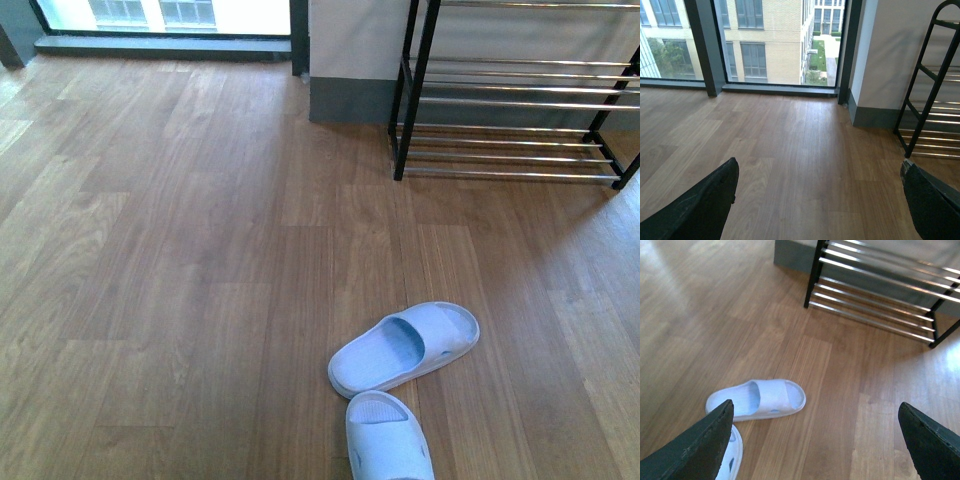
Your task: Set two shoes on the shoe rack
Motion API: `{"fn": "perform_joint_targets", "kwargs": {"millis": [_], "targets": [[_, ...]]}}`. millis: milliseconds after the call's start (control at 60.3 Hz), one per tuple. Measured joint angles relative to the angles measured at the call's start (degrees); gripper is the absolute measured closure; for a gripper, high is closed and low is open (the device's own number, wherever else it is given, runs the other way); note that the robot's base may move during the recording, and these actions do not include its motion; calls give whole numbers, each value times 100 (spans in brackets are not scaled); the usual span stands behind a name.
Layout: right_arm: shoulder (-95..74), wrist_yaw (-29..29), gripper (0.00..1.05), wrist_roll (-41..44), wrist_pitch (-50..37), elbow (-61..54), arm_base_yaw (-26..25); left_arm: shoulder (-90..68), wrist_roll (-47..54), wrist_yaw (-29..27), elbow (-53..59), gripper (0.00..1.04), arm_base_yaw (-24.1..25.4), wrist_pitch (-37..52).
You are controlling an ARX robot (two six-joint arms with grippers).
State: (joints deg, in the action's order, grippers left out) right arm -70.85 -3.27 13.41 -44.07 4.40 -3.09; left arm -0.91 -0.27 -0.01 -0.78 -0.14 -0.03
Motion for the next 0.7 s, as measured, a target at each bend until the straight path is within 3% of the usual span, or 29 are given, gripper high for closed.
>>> {"fn": "perform_joint_targets", "kwargs": {"millis": [116,282,481,697], "targets": [[-2800,-127,9,459,-1602,549,-31,0,0,0,0,9,0,0],[-5619,-387,9,1161,-2444,1231,-70,0,0,0,0,9,0,0],[-7707,-540,9,1759,-2389,1985,120,0,0,0,0,9,0,0],[-8808,-586,9,1740,-1838,2798,588,0,0,0,0,9,0,0]]}}
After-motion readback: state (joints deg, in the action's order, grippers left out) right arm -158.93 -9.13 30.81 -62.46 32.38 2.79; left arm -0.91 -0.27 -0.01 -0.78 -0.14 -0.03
